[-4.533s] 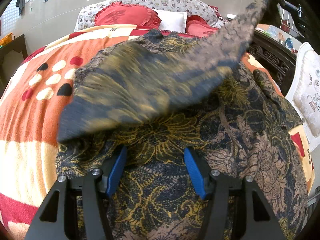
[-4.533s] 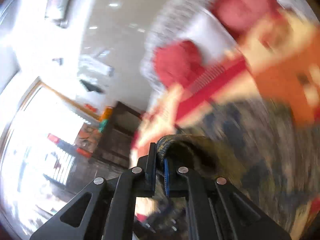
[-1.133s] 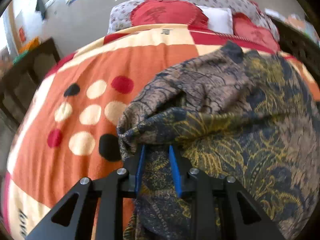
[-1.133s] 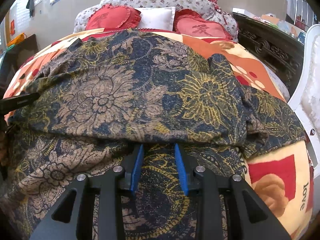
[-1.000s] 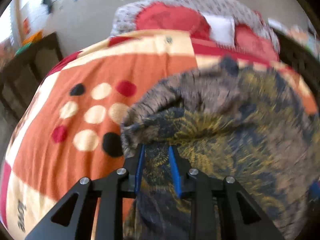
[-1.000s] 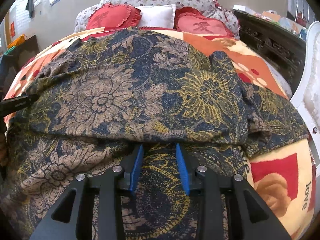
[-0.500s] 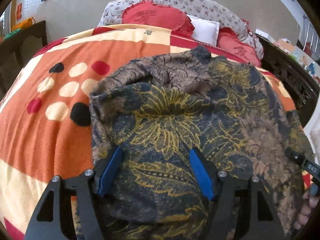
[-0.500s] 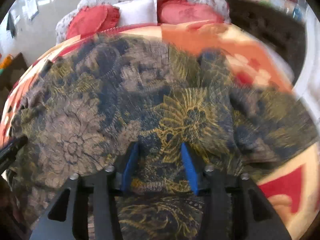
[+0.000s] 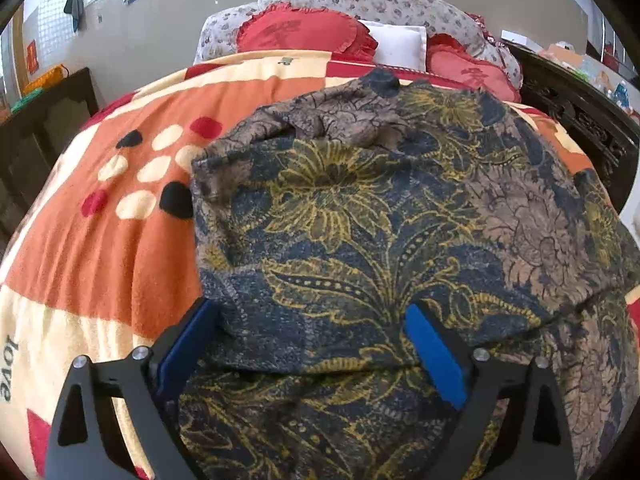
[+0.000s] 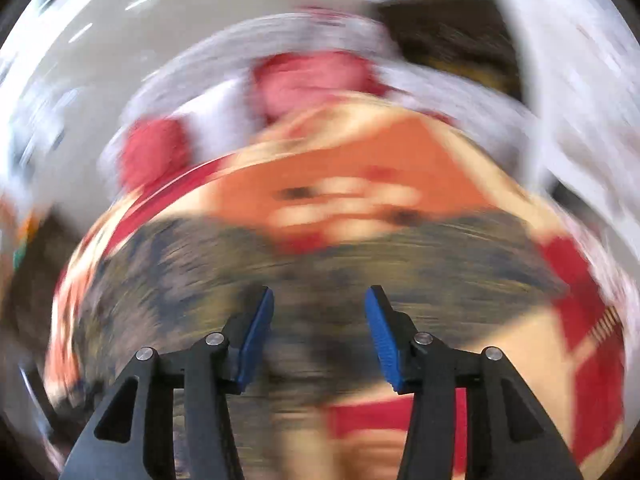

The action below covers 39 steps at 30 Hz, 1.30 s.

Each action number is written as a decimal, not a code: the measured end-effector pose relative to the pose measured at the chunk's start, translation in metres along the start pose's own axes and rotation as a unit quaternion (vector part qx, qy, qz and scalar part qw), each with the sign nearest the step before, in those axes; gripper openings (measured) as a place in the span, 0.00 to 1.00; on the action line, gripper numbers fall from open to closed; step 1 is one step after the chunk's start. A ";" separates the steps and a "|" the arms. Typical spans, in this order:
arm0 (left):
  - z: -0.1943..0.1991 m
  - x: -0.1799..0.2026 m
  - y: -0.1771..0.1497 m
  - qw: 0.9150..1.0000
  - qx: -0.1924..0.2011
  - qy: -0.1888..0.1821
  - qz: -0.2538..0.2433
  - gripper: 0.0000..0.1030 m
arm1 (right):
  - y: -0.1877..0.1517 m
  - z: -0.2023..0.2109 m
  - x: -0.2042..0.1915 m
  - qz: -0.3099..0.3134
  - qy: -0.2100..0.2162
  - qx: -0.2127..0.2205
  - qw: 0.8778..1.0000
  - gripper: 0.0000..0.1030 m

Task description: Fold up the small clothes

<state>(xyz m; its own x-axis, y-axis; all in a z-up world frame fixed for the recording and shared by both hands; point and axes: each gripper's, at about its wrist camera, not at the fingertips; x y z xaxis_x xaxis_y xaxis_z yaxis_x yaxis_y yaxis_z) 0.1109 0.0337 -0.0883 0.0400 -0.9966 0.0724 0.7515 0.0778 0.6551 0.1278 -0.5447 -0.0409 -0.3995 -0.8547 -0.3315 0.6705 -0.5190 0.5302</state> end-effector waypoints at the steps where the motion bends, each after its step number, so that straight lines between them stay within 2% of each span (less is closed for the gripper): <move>1: 0.002 0.001 -0.002 1.000 0.000 0.003 -0.001 0.96 | 0.007 -0.004 0.040 -0.073 0.002 -0.012 0.997 0.62; 2: 0.002 0.001 -0.002 1.000 0.001 0.006 -0.001 0.96 | 0.012 -0.009 0.078 -0.149 0.015 -0.023 0.988 0.62; 3: 0.002 0.001 -0.002 1.000 0.001 0.007 -0.001 0.96 | 0.008 -0.018 0.121 -0.240 0.042 -0.034 0.969 0.62; 5: 0.000 -0.001 0.001 1.000 0.000 0.008 0.000 0.96 | 0.004 -0.029 0.160 -0.316 0.069 -0.041 0.945 0.62; 7: 0.000 0.000 0.001 1.000 0.000 0.011 0.000 0.96 | -0.001 -0.045 0.177 -0.344 0.093 -0.044 0.933 0.62; 12: 0.000 0.002 0.000 1.000 0.000 0.016 -0.001 0.96 | 0.003 -0.069 0.186 -0.374 0.137 -0.035 0.917 0.62; 14: 0.000 0.003 0.000 1.000 -0.001 0.018 -0.002 0.96 | 0.008 -0.071 0.183 -0.370 0.137 -0.028 0.918 0.52; 16: 0.000 0.003 0.000 1.000 -0.001 0.019 -0.003 0.96 | 0.012 -0.068 0.175 -0.348 0.131 -0.029 0.928 0.21; 18: 0.000 0.003 0.000 1.000 -0.001 0.018 -0.002 0.96 | 0.027 -0.050 0.164 -0.304 0.097 -0.007 0.948 0.20; 19: 0.000 0.003 0.000 1.000 0.000 0.018 -0.002 0.96 | 0.034 -0.042 0.160 -0.289 0.088 0.004 0.953 0.20; 22: 0.000 0.003 0.000 1.000 -0.001 0.018 -0.002 0.96 | 0.079 0.009 0.142 -0.212 0.043 0.065 0.974 0.20; 26: 0.001 0.002 0.000 1.000 0.001 0.018 0.001 0.96 | 0.128 0.074 0.116 -0.123 0.010 0.128 0.984 0.20; 31: 0.001 -0.001 0.001 1.000 0.002 0.018 0.008 0.96 | 0.142 0.118 0.072 -0.038 -0.013 0.164 0.986 0.20; 35: 0.001 -0.003 0.001 1.000 0.004 0.015 0.009 0.96 | 0.137 0.140 0.025 0.006 0.028 0.182 0.983 0.20; 39: 0.000 -0.006 0.001 1.000 0.004 0.010 0.014 0.96 | 0.122 0.158 -0.039 0.052 0.126 0.187 0.973 0.20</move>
<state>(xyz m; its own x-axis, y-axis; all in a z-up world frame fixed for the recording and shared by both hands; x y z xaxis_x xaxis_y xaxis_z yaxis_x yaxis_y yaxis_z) 0.1114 0.0398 -0.0875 0.0738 -0.9944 0.0763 0.7443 0.1058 0.6594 0.1265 -0.5763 0.1598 -0.1431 -0.8978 -0.4165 0.4056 -0.4371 0.8028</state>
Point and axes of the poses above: each gripper's, at about its wrist camera, not at the fingertips, and z roughly against the way its jaws point, x to its right, y to its top, and after that the axes turned 7 degrees about -y, right-handed
